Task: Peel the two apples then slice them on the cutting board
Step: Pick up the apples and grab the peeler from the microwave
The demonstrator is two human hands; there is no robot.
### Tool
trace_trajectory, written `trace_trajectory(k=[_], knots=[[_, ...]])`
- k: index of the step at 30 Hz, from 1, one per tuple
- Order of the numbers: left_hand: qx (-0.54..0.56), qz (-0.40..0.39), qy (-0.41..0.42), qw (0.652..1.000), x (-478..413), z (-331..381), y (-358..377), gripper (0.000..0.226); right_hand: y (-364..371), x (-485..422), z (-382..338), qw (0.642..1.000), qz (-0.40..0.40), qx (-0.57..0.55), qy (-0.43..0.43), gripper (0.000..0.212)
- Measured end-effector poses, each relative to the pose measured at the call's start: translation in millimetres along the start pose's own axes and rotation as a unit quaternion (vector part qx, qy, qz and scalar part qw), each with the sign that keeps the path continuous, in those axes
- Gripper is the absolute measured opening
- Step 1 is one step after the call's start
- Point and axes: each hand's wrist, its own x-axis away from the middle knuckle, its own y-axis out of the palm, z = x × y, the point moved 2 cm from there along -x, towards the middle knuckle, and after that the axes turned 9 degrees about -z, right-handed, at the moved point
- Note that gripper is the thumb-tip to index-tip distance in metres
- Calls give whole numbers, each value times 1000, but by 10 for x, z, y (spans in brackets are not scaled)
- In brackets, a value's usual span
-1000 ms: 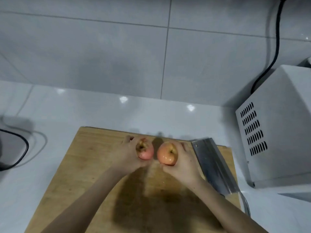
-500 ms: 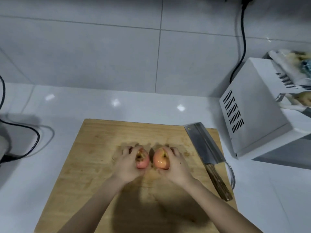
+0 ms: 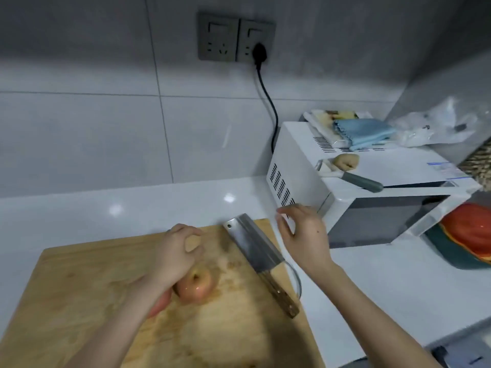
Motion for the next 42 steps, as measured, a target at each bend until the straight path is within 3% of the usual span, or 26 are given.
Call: trace_trajectory(k=[3, 5, 7, 13, 17, 21, 25, 28, 33, 37, 42], knots=[[10, -5, 25, 1000, -113, 244, 96, 15, -490, -269, 496, 990, 107, 68, 70, 5], [19, -12, 32, 999, -163, 356, 147, 14, -670, -468, 841, 979, 119, 114, 122, 10], [19, -19, 28, 999, -189, 439, 178, 12, -750, -629, 1106, 971, 88, 173, 136, 24], [18, 15, 8, 1000, -216, 537, 186, 15, -815, -834, 1500, 961, -19, 249, 115, 27], [32, 27, -15, 999, -153, 484, 193, 11, -861, -823, 1555, 959, -17, 273, 72, 19], [2, 21, -31, 999, -80, 388, 206, 13, -877, -699, 1249, 984, 53, 168, 14, 14], [-133, -9, -112, 985, -64, 163, 157, 28, -631, -530, 694, 996, -72, -47, -11, 10], [-213, -116, -189, 952, -22, -12, 124, 45, -149, -316, 375, 963, -221, -152, -14, 9], [-345, -252, -189, 884, 48, -237, 257, 68, 672, 102, 102, 889, -388, -232, 78, 16], [-372, -259, -181, 873, 50, -303, 424, 88, 1151, 286, 16, 827, -433, -290, 211, 44], [-362, -222, -182, 887, 50, -347, 502, 88, 1507, 446, -116, 763, -445, -363, 297, 30]])
